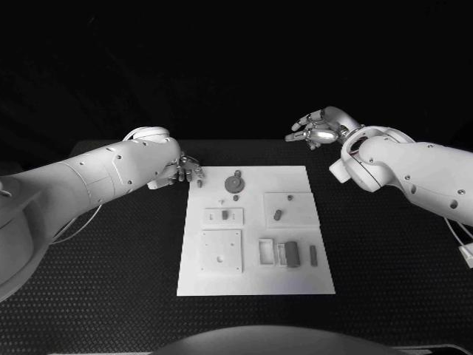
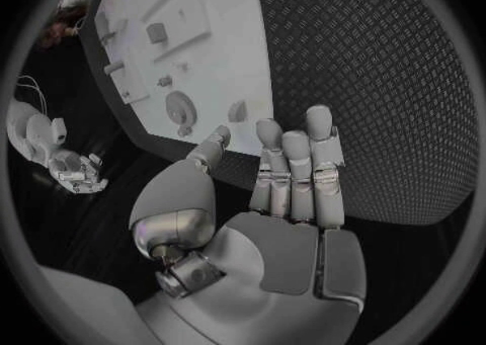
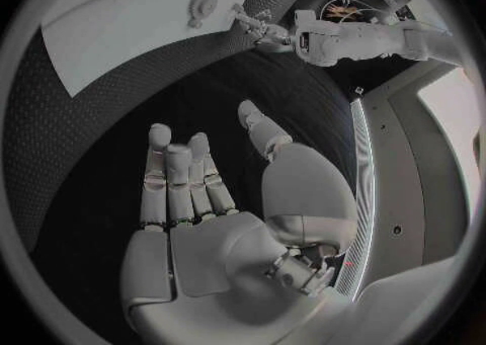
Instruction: Assemble the parts on the task board
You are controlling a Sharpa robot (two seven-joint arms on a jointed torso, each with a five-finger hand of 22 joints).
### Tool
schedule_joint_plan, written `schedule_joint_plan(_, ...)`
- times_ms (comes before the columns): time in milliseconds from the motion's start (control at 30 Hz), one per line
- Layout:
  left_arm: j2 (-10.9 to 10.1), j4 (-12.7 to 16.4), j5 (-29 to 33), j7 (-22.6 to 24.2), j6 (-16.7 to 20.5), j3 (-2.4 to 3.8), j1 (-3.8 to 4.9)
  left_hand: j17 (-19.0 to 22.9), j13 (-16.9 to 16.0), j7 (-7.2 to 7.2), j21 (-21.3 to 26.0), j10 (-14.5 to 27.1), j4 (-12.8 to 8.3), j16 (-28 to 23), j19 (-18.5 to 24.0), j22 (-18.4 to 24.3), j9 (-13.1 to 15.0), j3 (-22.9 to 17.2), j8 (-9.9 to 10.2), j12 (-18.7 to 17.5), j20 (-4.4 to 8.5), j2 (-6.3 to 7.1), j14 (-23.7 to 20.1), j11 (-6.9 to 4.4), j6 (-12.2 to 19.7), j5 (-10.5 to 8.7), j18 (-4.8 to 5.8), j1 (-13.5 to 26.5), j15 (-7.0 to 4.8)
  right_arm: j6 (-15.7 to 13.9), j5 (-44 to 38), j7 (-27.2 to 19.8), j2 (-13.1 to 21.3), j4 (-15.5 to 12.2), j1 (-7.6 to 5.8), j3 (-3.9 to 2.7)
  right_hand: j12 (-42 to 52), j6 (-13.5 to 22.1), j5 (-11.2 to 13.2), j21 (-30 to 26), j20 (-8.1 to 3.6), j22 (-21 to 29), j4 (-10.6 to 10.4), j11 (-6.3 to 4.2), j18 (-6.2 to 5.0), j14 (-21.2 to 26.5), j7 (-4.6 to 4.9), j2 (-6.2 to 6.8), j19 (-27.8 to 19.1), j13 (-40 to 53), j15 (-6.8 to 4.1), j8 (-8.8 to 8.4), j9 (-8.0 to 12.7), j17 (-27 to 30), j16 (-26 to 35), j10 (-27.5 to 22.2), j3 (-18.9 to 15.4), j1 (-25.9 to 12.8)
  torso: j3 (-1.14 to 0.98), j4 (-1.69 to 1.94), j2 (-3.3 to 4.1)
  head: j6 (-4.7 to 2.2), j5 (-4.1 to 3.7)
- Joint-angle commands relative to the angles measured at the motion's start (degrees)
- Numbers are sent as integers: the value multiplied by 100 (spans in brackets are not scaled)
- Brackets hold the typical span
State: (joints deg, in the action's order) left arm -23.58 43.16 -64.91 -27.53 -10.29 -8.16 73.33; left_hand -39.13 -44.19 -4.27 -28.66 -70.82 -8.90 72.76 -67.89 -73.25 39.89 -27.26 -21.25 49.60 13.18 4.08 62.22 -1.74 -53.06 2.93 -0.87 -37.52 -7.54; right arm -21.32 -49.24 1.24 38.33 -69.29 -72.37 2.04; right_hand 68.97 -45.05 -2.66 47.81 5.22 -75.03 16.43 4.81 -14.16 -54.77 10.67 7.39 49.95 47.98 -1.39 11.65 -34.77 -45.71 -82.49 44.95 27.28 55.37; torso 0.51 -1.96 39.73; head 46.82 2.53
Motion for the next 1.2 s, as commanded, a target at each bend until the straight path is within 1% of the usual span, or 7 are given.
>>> schedule_joint_plan(33,31,-20,99,138,-165,2,-3,10,1,-67,17,44,-59,26,17,-13,5,-2,16,36,-25,-94,-49,17,86,-7,-106,-20,12,56,-7,-50,-5,-7,2,-3,29,2,-20,-36,45,-78,-1,-11,-84,47,31,-61,1,-9,1,33,10,5,-22,-45,-20,9,-2,9,-4,11,-11)
schedule_joint_plan(233,98,-37,188,192,-261,1,-62,21,9,-63,16,49,-198,39,21,-44,2,-3,15,50,-32,-260,-55,14,55,-4,-106,-157,13,55,-7,-50,-17,-8,2,-3,30,3,-20,-36,46,-78,-2,-11,-84,47,31,-61,1,-11,1,33,11,7,-24,-45,-20,9,-4,6,-7,17,-7)
schedule_joint_plan(400,127,-56,211,210,-222,2,-105,27,14,-69,18,52,-247,43,22,-54,-10,14,36,54,-36,-284,-57,20,68,-4,-103,-182,17,55,-7,-50,-14,-10,2,-3,31,3,-20,-36,46,-78,-2,-11,-84,47,31,-62,1,-12,1,33,12,8,-25,-45,-21,9,2,-1,-1,19,-19)
schedule_joint_plan(633,124,-64,217,226,-143,2,-107,31,17,-73,19,50,-266,45,20,-59,-19,23,50,57,-36,-296,-55,23,77,-4,-103,-188,19,59,-7,-49,-10,-11,2,-3,33,3,-20,-35,46,-78,-2,-10,-84,47,32,-62,2,-15,1,33,13,10,-26,-46,-21,9,-10,6,-3,31,-40)
schedule_joint_plan(800,136,-60,217,233,-135,2,-107,36,21,-72,18,42,-306,53,10,-69,-25,23,57,66,-35,-335,-46,22,65,-2,-106,-222,19,59,-7,-51,-18,-6,2,-3,35,3,-20,-35,47,-78,-2,-10,-84,48,32,-63,2,-17,1,33,14,11,-27,-46,-22,9,-7,9,-4,38,-43)
schedule_joint_plan(1000,161,-77,229,242,-139,2,-107,51,34,-64,19,28,-418,66,-7,-89,-33,-20,62,79,-34,-531,-33,14,21,-4,-109,-345,15,65,-7,-50,-31,5,2,-3,36,3,-20,-35,47,-78,-3,-10,-84,48,32,-64,2,-19,2,34,14,12,-29,-46,-22,8,-6,4,-5,43,-37)
schedule_joint_plan(1200,167,-87,240,243,-144,2,-108,68,50,-57,20,3,-450,78,-38,-107,-31,-339,59,91,-37,-619,-16,8,-28,-11,-108,-628,12,70,-7,-46,-30,8,2,-3,37,3,-20,-35,47,-78,-2,-10,-84,48,32,-64,2,-21,2,34,15,14,-30,-46,-22,9,-3,6,-6,54,-46)
